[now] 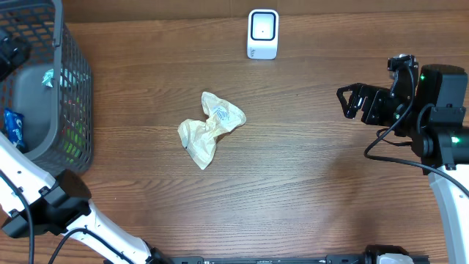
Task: Scan the item barcode
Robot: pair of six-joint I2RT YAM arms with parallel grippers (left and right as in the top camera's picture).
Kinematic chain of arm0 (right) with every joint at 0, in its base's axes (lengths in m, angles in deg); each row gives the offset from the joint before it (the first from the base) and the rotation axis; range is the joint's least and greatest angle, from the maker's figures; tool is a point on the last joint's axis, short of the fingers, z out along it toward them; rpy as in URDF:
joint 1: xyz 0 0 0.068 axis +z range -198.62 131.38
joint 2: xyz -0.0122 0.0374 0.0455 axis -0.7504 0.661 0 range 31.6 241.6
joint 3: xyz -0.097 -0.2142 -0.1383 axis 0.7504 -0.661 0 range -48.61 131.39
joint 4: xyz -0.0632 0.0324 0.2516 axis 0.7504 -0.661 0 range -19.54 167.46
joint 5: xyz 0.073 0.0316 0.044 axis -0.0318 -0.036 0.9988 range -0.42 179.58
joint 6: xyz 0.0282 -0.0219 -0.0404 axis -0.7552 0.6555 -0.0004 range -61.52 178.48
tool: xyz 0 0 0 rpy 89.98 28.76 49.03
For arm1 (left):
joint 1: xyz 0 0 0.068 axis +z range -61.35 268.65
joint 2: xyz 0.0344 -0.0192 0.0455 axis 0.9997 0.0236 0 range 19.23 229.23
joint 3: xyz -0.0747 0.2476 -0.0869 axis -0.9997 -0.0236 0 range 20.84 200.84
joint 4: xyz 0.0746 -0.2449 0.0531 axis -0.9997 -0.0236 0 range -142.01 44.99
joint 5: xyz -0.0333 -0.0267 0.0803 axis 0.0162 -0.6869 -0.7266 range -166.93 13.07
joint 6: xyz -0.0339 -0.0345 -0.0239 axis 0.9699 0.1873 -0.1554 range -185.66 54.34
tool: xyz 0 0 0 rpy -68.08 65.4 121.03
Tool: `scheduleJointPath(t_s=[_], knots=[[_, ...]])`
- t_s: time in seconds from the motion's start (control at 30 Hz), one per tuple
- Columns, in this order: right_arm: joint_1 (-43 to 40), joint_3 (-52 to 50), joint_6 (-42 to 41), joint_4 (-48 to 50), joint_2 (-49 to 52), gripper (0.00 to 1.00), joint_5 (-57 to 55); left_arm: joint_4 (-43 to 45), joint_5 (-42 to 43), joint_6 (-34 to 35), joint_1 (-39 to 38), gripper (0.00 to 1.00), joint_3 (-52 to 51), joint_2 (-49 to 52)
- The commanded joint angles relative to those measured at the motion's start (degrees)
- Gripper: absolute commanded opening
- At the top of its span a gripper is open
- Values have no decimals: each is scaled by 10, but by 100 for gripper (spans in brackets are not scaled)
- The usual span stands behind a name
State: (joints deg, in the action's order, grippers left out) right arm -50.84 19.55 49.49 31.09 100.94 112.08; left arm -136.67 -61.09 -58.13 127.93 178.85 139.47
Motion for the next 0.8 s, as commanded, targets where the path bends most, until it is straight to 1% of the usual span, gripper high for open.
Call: scheduleJointPath(t_s=[0.0,0.17,0.47,0.57,0.7,0.77], knots=[[-1,13,0,-3,-1,100,3,-4,-73,33,12,100,2,20],[-1,13,0,-5,-1,100,3,-5,-73,32,11,100,1,70],[-1,13,0,-7,-1,100,3,-13,-70,27,10,100,1,199],[-1,13,0,-7,-1,100,3,-9,-65,10,6,100,1,234],[-1,13,0,-7,-1,100,3,3,-28,-29,-7,100,1,271],[-1,13,0,-7,-1,100,3,5,-27,-33,-15,100,1,286]])
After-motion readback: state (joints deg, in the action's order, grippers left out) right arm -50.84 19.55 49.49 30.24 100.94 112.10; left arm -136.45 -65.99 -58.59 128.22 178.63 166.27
